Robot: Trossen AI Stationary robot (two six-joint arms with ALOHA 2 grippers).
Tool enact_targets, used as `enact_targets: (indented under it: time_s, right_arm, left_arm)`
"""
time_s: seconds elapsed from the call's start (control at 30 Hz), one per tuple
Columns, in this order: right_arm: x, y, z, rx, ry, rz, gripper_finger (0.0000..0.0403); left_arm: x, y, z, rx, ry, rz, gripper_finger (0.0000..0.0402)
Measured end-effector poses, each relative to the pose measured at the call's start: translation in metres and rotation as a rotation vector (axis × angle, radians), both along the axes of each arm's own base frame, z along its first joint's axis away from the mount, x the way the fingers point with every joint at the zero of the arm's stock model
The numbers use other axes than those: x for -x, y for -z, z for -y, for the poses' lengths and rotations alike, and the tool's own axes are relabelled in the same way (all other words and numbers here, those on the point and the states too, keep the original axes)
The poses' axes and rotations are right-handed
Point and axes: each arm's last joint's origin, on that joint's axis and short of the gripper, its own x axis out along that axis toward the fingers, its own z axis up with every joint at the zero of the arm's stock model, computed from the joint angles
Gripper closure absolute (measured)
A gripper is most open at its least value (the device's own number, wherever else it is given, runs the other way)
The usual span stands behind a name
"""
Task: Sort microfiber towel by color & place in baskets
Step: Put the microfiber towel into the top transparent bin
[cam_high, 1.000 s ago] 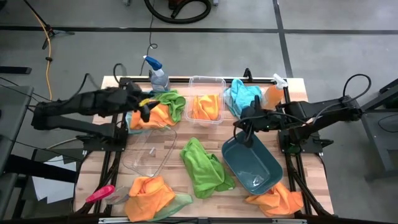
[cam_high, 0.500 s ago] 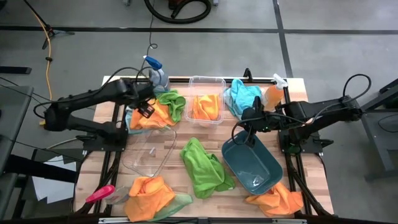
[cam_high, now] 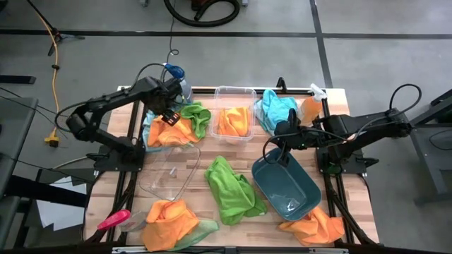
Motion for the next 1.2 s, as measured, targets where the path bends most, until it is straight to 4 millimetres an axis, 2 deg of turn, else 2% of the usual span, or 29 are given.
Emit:
enact_targets:
  time_s: [0.33,0.43,0.53,0.67,0.73,0.9,1.2]
  right_arm:
    - [0.000,0.000,0.000,-0.007,0.016,0.006,0.0402]
    - [0.000,0.000,0.000,-0.008,0.017,0.006,0.0402]
    - [0.000,0.000,0.000,-0.007,0.017,0.006,0.0402]
    - [0.000,0.000,0.000,-0.007,0.016,0.006,0.0402]
    - [0.000,0.000,0.000,-0.006,0.016,0.005,0.0402]
    - [0.000,0.000,0.000,-0.006,0.015,0.005,0.0402]
    - [-0.003,-0.003,0.002,0.054,0.063,0.056,0.0402]
  left_arm:
    - [-0.009,0.021,-0.009,0.120,0.019,-0.018,0.0200]
    - [-0.010,0.025,-0.010,0.134,0.022,-0.032,0.0216]
    - [-0.011,0.026,-0.009,0.137,0.033,-0.036,0.0265]
    - [-0.009,0.019,-0.005,0.143,0.062,-0.011,0.0376]
    - [-0.007,0.014,-0.002,0.151,0.064,0.030,0.0389]
    - [0.006,-0.023,0.012,0.086,0.072,0.182,0.0399]
    - [0.038,-0.125,0.054,-0.213,0.114,0.567,0.0401]
